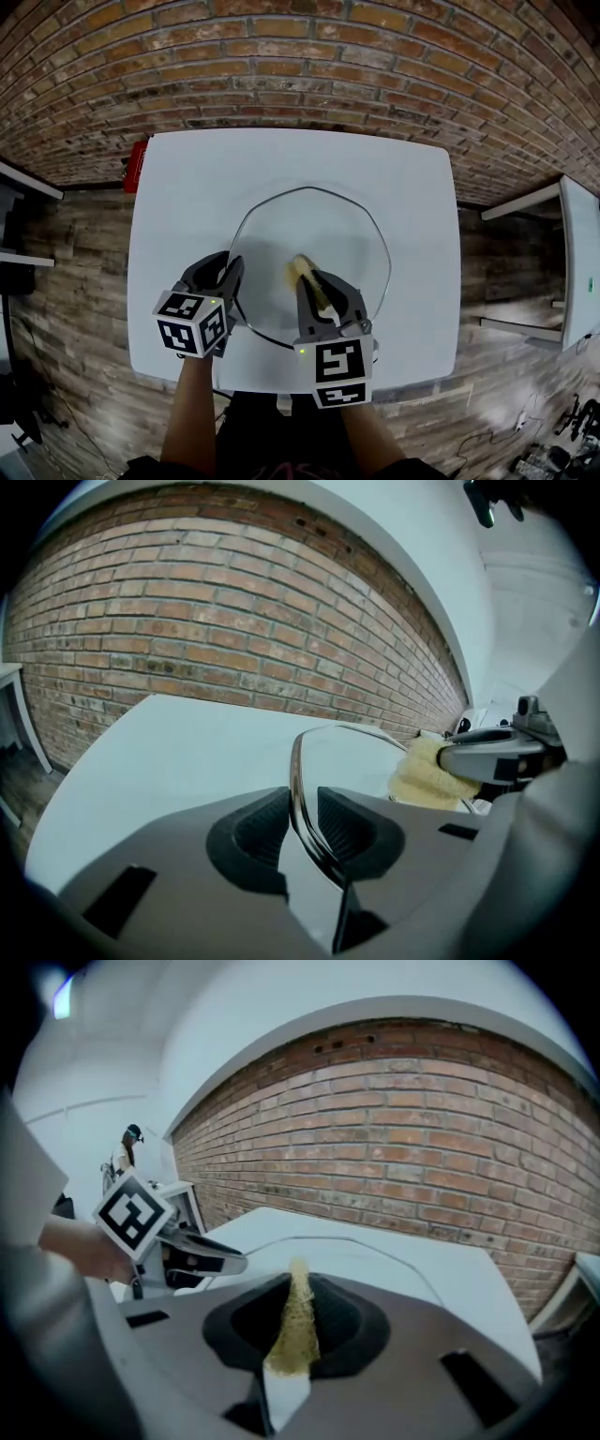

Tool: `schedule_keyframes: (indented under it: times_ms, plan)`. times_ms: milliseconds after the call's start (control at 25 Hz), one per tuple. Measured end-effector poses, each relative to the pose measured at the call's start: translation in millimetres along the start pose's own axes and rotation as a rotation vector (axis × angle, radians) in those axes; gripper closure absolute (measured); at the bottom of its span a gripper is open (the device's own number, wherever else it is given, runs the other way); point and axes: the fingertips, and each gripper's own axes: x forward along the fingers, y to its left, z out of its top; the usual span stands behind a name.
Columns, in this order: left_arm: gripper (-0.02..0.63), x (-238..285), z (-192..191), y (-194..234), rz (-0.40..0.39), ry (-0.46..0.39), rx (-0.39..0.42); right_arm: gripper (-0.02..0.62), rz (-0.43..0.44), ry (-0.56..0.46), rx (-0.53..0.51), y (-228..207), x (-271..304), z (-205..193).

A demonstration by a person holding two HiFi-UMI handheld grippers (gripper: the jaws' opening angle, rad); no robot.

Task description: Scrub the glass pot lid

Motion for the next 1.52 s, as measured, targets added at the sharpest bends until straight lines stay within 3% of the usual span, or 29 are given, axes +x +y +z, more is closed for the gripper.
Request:
schedule_keyframes:
  times_ms: [200,400,920,1520]
  plan:
    - [0.506,-1,-1,0,-0.001,-0.001,-0.002,0.537,0.136,-0.002,-0.035,62,3,4]
    - [0.506,-1,-2,0,0.0,-0.004,-0.005,0.537,0.15,0.037,-0.034,69,1,-14]
    - [0.506,0,0,1,0.008,-0.003,-0.004,0.537,0.01,0.112,-0.044,11,-5,-47]
    - [0.506,-2,-1,1,0.007,-0.008,-0.008,0.537,-0.257,0.186,-0.018,-89,-31,-65]
